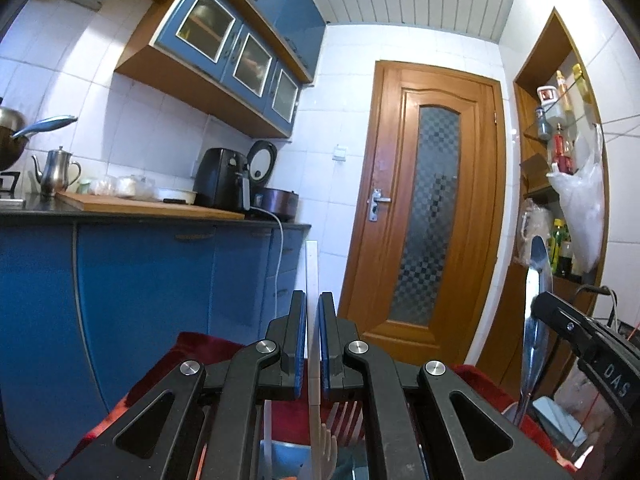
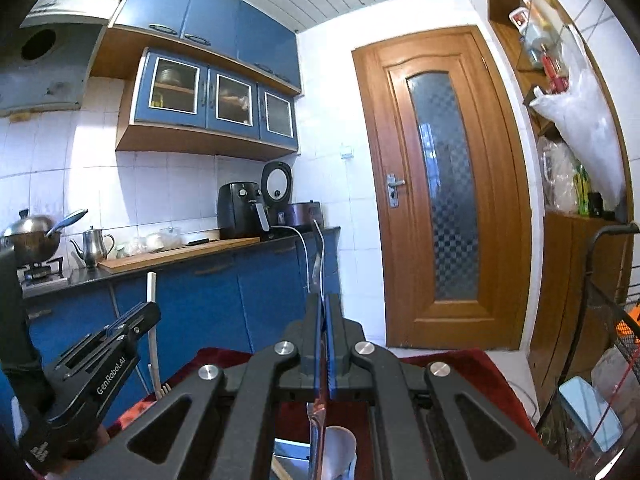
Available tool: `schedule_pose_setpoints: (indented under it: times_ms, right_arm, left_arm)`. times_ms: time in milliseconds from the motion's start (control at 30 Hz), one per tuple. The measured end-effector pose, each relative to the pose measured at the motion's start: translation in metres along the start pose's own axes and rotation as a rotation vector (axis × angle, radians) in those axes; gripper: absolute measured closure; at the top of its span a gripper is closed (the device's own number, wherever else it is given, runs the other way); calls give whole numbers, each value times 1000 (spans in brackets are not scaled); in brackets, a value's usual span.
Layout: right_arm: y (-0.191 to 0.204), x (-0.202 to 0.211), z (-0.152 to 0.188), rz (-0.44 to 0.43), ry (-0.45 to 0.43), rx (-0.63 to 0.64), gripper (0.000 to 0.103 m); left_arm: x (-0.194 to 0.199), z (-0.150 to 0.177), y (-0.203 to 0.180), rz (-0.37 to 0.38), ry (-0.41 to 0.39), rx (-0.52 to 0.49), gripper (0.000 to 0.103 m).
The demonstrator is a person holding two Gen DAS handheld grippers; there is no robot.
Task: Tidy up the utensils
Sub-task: 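Lower the chopstick into the holder with the left tool while the right tool drops the fork in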
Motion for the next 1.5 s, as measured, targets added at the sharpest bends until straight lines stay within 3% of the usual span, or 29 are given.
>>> schedule_pose_setpoints:
  times_ms: [333, 700, 1167, 1500]
  right_arm:
    - [-3, 0, 20, -53, 95, -17, 99]
    - [-6, 25, 6, -77, 92, -88, 98]
    - [6, 82, -20, -82, 100, -117, 98]
    - [21, 132, -15, -91, 133, -85, 98]
  left_arm:
    - [8, 6, -5, 48, 50, -29, 96]
    - [34, -4, 1, 65, 106, -14, 93]
    - [92, -34, 7, 71, 140, -40, 93]
    - [136, -39, 15, 47, 182, -63, 93]
Point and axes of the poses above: each gripper's, at about its wrist camera, not at the fingertips, and x roughly against the way its jaws point, y to its left, z to its underside, the point moved 2 cm from there along -x, roughly the way its jaws point, and after that the axes turned 2 degrees about -x, right-handed, at the moved point
